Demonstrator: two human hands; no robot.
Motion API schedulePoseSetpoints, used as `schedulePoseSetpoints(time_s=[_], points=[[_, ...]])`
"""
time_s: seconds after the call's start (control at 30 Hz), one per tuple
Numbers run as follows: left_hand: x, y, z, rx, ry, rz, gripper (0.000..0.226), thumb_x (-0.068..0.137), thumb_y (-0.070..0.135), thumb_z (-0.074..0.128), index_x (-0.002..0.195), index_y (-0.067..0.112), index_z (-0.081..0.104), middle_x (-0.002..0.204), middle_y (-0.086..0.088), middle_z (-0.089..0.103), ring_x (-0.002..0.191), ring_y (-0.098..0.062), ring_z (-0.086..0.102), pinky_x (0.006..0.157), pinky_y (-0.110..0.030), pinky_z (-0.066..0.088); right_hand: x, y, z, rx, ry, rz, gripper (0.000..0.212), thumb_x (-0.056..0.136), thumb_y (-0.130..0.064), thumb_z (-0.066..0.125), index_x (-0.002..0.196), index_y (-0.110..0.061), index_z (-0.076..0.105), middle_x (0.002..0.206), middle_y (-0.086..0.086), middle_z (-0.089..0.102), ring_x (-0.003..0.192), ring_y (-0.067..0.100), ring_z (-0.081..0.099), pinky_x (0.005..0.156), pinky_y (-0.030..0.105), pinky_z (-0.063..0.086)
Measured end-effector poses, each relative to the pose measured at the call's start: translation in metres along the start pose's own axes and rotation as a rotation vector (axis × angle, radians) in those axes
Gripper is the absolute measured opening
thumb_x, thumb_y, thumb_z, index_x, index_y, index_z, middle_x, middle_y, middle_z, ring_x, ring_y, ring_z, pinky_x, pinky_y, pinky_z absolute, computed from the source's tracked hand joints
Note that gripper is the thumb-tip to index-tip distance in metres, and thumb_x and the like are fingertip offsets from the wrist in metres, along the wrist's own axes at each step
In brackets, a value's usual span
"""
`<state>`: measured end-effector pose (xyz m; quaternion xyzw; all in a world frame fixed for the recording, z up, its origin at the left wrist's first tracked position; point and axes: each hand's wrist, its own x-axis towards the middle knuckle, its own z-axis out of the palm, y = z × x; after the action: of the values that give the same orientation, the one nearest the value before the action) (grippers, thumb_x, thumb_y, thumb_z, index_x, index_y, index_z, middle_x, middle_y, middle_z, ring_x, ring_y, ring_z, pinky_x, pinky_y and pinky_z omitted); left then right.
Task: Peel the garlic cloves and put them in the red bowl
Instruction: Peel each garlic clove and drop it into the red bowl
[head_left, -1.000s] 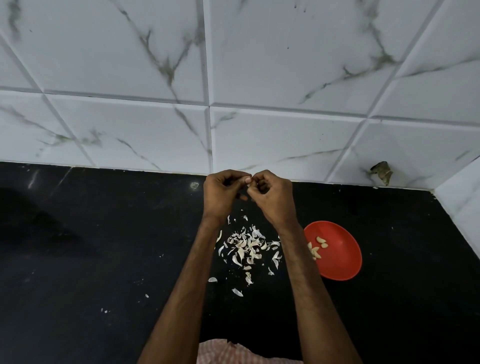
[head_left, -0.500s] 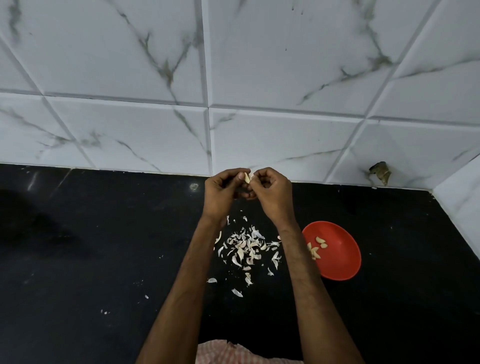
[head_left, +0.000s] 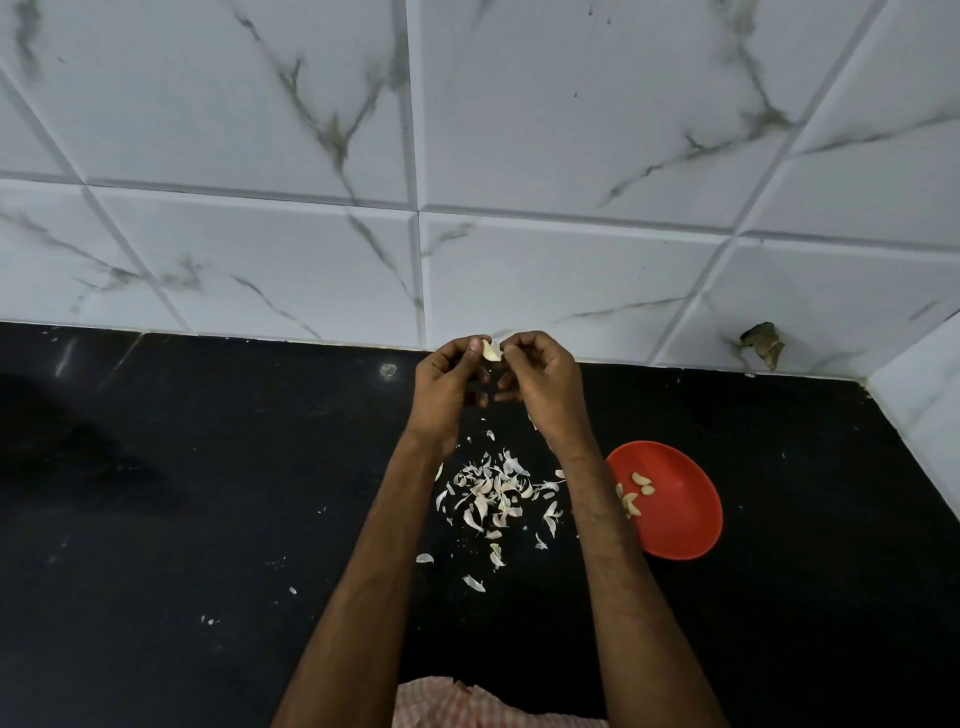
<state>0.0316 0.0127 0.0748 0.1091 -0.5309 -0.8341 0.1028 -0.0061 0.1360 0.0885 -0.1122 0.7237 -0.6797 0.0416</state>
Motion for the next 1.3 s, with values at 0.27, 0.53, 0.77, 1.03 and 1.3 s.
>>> schedulePoseSetpoints(time_s=[0.27, 0.53, 0.77, 1.03, 1.3], points=[[0.002, 0.002, 0.003, -0.117, 0.025, -0.097, 0.017, 0.102, 0.018, 0.056, 0.094, 0.009, 0.068, 0.068, 0.003, 0.062, 0.061, -0.006, 0.053, 0.052, -0.023, 0.041, -0.001, 0.009, -0.003, -0.070, -0.030, -0.220, 0.022, 0.088, -0.001, 0.074, 0.107, -0.011, 0.073, 0.105, -0.001, 0.075, 0.096, 0.016, 0.072, 0.089, 0.035, 0.058], [0.000, 0.006, 0.003, -0.093, -0.044, -0.096, 0.007, 0.098, 0.011, 0.061, 0.096, 0.008, 0.067, 0.081, 0.001, 0.069, 0.065, -0.005, 0.059, 0.050, -0.020, 0.046, 0.000, 0.009, -0.003, -0.159, 0.153, -0.285, 0.006, 0.087, -0.011, 0.078, 0.089, -0.013, 0.073, 0.083, -0.008, 0.071, 0.079, 0.010, 0.069, 0.071, 0.039, 0.061], [0.002, 0.010, -0.002, 0.073, -0.023, 0.035, 0.010, 0.095, 0.005, 0.065, 0.103, 0.005, 0.070, 0.081, -0.001, 0.070, 0.063, -0.004, 0.057, 0.049, -0.019, 0.046, 0.002, 0.006, -0.011, -0.366, 0.138, -0.390, 0.007, 0.085, -0.013, 0.079, 0.089, -0.010, 0.074, 0.084, -0.008, 0.070, 0.080, 0.007, 0.065, 0.073, 0.017, 0.050], [0.003, 0.009, -0.003, 0.193, 0.030, 0.126, 0.008, 0.096, 0.006, 0.064, 0.101, 0.004, 0.071, 0.081, -0.003, 0.067, 0.061, -0.003, 0.057, 0.047, -0.020, 0.045, 0.003, 0.003, -0.011, -0.317, 0.171, -0.371, 0.005, 0.096, -0.012, 0.068, 0.096, -0.012, 0.074, 0.084, -0.014, 0.069, 0.078, 0.004, 0.066, 0.071, 0.017, 0.050], [0.006, 0.006, -0.006, 0.342, -0.018, 0.168, 0.013, 0.096, 0.004, 0.066, 0.105, -0.002, 0.073, 0.088, -0.012, 0.071, 0.062, -0.006, 0.057, 0.047, -0.022, 0.047, 0.003, 0.005, -0.012, -0.303, 0.047, -0.330, 0.014, 0.089, -0.019, 0.077, 0.094, -0.011, 0.067, 0.091, -0.002, 0.067, 0.083, 0.006, 0.063, 0.072, 0.018, 0.050]])
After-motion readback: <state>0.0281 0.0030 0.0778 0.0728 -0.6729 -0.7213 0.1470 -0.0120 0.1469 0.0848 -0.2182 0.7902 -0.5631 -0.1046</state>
